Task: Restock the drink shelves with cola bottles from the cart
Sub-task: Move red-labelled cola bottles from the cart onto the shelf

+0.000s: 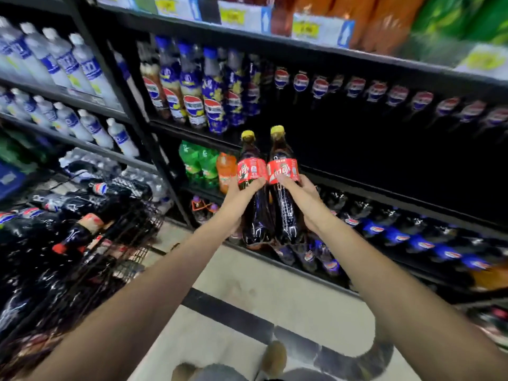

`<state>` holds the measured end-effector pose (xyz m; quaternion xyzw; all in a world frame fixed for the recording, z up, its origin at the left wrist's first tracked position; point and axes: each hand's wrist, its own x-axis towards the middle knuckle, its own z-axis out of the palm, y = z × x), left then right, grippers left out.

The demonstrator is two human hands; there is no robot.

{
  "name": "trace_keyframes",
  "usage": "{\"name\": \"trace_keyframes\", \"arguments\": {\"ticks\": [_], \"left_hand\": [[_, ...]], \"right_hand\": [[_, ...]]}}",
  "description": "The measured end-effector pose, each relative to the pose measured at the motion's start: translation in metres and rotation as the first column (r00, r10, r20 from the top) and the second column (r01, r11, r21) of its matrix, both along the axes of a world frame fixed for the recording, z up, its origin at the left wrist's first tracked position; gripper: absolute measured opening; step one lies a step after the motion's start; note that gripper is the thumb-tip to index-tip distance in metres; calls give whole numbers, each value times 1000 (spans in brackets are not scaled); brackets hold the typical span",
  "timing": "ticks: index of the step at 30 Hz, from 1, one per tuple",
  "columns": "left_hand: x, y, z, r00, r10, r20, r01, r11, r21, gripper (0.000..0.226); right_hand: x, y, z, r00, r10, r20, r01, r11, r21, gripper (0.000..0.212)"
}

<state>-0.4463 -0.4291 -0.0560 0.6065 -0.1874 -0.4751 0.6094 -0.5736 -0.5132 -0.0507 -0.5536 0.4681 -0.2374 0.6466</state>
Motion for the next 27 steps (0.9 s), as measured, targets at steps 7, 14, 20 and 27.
{"name": "trace_keyframes", "arguments": {"ticks": [7,14,20,27], "left_hand": [[-55,-71,6,975,-171,144,161,984,77,65],[-79,-132,12,923,-282,263,273,959,71,68],[-83,-178,21,876,-343,338,354,935,30,68],[-98,-209,21,843,-408,351,415,908,57,74]], "right_hand": [[-66,-54,0,991,-126,-43,125,992,-21,61],[-95,-97,9,974,-227,-19,224,970,-98,48],[-104,-129,21,958,-287,28,288,946,-147,56],[-121,-148,21,933,-357,36,359,926,-119,62]]}}
